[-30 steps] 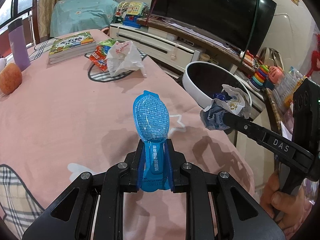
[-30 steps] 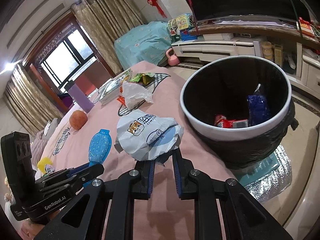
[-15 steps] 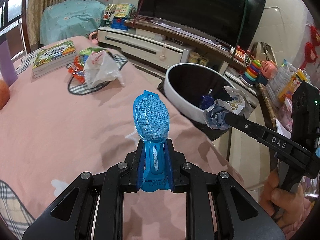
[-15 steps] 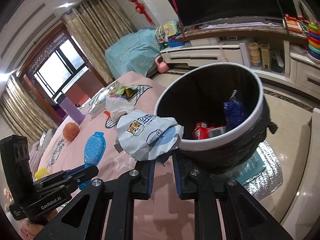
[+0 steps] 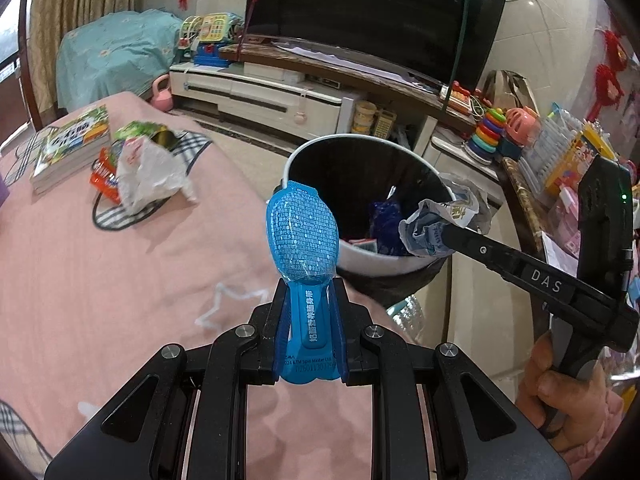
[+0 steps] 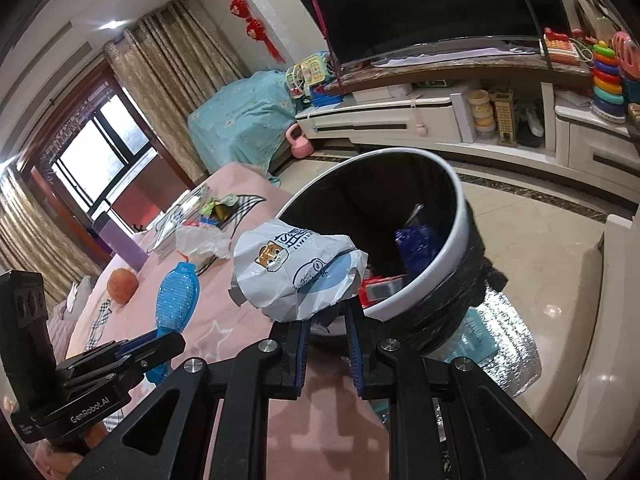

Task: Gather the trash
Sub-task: 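Carry both items over the bin and open both tools to drop them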

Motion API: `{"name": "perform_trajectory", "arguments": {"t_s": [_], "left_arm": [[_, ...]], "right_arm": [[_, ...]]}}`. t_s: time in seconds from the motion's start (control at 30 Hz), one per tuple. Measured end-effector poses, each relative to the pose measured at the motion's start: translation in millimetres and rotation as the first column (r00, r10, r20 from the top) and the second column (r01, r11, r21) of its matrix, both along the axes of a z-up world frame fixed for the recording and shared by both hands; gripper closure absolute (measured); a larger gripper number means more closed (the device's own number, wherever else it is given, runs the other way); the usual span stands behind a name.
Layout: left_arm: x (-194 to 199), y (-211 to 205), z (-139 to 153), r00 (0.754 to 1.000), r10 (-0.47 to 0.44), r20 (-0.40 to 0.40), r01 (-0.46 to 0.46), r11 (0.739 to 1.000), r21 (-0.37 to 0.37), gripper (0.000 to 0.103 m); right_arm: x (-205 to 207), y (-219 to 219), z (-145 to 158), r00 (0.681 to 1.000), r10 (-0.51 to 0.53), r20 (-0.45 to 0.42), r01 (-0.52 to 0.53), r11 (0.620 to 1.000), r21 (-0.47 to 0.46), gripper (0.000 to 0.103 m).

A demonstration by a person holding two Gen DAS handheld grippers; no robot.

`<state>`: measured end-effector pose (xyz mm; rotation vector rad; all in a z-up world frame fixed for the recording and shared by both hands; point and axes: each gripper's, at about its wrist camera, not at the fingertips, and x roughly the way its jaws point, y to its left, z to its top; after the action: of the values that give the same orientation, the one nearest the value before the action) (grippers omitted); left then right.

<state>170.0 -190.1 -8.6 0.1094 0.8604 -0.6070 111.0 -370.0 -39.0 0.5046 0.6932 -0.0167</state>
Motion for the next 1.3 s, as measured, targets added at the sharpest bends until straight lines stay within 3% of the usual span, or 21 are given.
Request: {"name": "perform_trajectory", "arguments": {"t_s": [0.63,1.3], "left_arm": [[32,-50,1,0.998,-0.06,-0.003,0.06,0.997,0.04,0.086],[61,-79,-12,0.995,-0.071,-0.063,0.076,0.995,0.065,0.085]], "right_arm": [[28,-23,11,1.0,-0.009,-0.023,0.007,0.997,-0.073,0.086],[60,-44,-1,0.995,-0.012,-0.096,0.005,0.997,-0.072,0.084]]}}
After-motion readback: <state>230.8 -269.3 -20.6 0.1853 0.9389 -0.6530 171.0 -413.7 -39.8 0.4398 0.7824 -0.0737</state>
